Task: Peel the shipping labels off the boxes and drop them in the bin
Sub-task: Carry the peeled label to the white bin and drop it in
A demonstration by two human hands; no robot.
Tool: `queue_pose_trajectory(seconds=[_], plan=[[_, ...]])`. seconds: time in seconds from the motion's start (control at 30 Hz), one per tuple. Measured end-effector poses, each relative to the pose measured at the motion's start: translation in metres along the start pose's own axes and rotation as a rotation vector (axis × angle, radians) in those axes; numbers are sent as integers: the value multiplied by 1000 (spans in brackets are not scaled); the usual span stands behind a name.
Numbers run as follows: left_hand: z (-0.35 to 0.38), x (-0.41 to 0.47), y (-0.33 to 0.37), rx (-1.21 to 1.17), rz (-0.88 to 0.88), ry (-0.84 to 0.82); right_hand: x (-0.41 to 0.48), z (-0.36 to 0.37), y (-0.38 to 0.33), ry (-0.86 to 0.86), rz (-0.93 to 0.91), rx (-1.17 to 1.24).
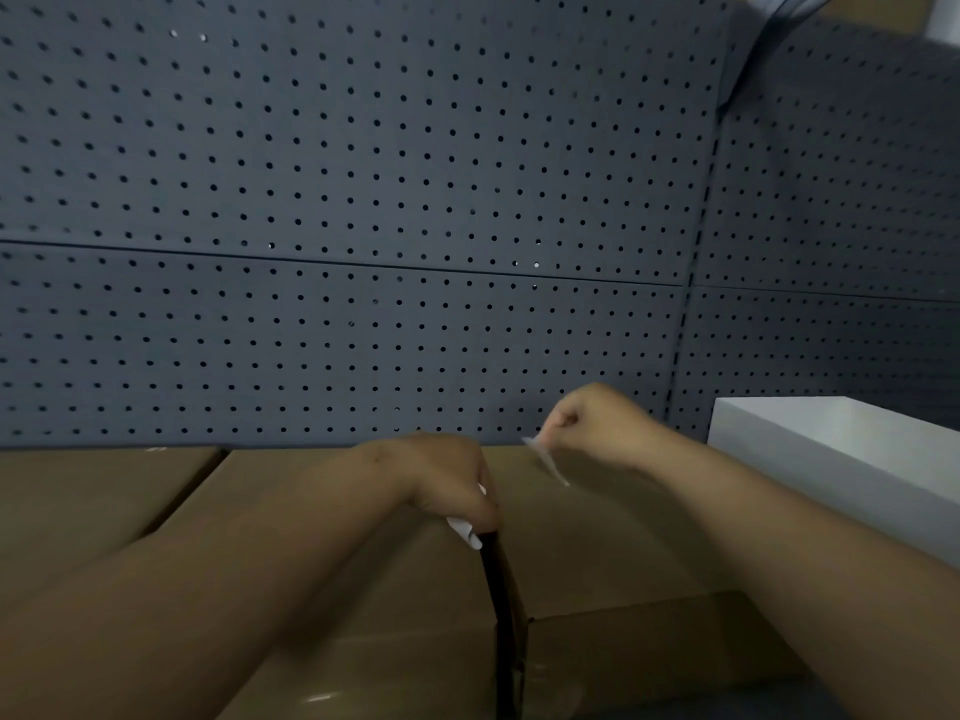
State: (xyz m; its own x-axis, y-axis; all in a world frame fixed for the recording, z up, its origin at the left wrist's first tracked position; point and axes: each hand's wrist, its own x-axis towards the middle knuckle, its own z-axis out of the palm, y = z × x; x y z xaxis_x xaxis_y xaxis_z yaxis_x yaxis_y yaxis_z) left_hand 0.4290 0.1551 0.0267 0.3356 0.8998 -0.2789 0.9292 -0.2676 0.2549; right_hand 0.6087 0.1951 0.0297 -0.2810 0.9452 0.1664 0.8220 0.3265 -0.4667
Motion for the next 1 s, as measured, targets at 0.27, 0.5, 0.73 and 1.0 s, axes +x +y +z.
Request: queue_pose_trajectory(seconds=[0.27,0.5,0.73,1.0], plan=[[3,0,1,-42,-5,54,-3,-57,24,633,167,80],[-1,-2,4,-211,99,544,-26,-34,-9,203,-112,273],[11,-1,13,-376,256,678,-36,-20,-10,137,-150,348],[13,-2,19,-488,362,749,-38,-9,-9,149,-119,434]])
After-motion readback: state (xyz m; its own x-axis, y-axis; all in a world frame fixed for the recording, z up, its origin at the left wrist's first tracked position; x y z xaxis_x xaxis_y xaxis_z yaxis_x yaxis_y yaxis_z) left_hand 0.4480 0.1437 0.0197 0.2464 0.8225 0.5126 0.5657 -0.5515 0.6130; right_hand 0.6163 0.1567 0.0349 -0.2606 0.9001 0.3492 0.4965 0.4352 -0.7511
